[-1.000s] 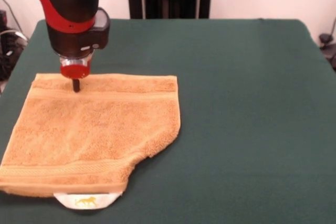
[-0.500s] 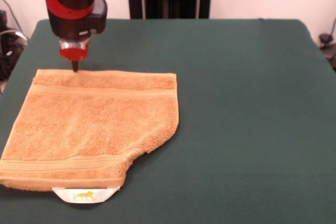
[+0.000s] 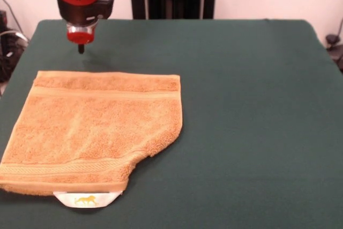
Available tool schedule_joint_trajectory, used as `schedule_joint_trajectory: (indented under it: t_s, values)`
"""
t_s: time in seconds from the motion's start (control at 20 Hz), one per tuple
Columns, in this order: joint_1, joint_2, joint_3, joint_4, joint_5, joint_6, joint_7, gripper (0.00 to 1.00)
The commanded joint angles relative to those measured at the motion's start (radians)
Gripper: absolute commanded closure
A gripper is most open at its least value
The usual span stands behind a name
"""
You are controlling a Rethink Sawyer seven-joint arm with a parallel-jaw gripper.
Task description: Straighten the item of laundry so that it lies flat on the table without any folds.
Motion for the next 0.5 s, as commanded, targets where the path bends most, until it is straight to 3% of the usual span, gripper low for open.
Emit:
schedule_joint_trajectory:
  t_s: [0.05,0.3,0.5]
  values:
    - [0.045,0.038,0.036,0.07,0.082,0.023,0.247,0.0]
    - [-0.02,0.007,0.134,0.037,0.123,-0.068,0.17,0.0]
    - [-0.029,-0.047,0.14,0.0,0.13,-0.025,0.121,0.0]
